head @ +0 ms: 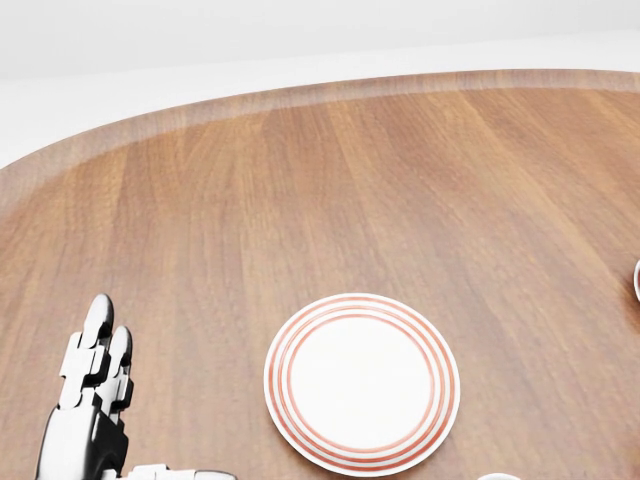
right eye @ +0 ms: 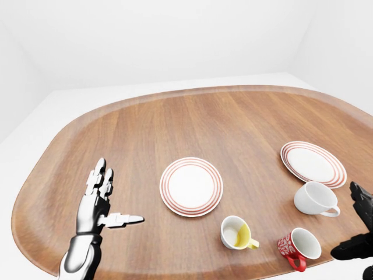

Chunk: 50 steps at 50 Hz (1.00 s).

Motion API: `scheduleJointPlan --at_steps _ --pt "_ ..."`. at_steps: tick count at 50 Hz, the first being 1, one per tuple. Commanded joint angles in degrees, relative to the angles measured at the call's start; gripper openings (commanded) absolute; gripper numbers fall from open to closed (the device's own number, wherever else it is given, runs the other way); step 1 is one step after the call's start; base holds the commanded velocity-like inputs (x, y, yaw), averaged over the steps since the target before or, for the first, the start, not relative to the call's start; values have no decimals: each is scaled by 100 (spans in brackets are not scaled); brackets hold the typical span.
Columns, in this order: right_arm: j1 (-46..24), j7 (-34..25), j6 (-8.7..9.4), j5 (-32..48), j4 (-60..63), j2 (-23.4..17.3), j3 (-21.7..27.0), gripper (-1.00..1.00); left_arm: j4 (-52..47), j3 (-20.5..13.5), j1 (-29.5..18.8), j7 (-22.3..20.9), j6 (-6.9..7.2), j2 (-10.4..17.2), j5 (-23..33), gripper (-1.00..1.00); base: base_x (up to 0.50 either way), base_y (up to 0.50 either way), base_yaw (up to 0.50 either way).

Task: Put the red mug on the left plate.

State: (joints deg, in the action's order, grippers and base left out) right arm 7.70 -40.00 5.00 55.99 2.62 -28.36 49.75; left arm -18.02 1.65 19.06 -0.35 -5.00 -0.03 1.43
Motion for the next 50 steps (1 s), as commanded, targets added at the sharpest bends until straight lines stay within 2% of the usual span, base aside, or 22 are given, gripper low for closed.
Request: scheduleJointPlan --at_steps 1,10,50 --pt "-139 0 0 -485 -862 -156 -331 100 13 8 -24 10 0 2 18 100 0 0 0" --pt "-257 0 0 -830 -1253 -307 -747 100 8 20 -16 14 0 5 28 100 0 0 0" --pt "-149 0 0 -1319 -2034 -332 -1027 100 40 7 -33 -1 0 4 12 100 0 0 0"
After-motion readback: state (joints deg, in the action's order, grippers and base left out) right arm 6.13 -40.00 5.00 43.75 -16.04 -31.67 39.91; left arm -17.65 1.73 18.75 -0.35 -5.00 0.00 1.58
